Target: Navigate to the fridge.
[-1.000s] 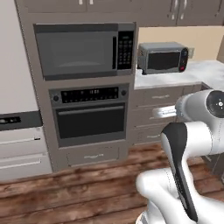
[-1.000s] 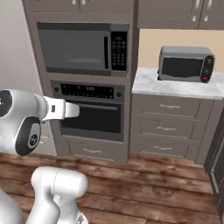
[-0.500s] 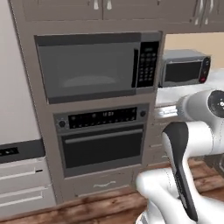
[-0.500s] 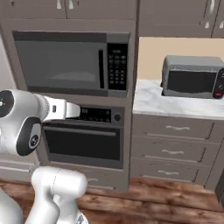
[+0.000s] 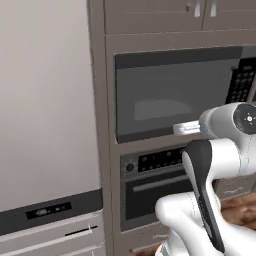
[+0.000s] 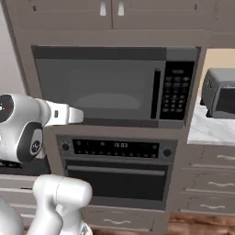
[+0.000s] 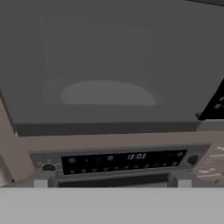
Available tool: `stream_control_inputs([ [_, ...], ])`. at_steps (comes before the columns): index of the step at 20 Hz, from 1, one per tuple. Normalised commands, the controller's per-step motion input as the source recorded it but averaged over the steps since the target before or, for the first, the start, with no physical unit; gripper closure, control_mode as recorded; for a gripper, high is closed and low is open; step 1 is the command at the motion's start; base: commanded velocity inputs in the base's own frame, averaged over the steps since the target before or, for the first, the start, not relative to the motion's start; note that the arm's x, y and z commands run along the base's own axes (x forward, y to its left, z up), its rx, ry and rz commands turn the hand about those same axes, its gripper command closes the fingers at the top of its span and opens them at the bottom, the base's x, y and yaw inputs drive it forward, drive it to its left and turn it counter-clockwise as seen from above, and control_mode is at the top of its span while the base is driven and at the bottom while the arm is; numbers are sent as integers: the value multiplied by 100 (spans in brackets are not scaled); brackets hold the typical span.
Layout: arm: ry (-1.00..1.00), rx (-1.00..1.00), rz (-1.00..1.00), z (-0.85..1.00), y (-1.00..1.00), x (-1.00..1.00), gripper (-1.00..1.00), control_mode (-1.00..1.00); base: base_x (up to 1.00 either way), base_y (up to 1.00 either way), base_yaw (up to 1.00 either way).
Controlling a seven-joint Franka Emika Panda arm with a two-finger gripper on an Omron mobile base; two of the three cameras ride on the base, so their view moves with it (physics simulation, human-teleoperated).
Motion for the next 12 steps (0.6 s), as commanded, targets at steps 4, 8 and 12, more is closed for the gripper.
stream_control_inputs([
  [4, 0, 0, 0, 0, 0, 0, -100, 100, -87, 100, -5],
  [8, 0, 0, 0, 0, 0, 0, -100, 100, -99, 100, -1],
  [12, 0, 0, 0, 0, 0, 0, -100, 100, -19, 100, 0],
])
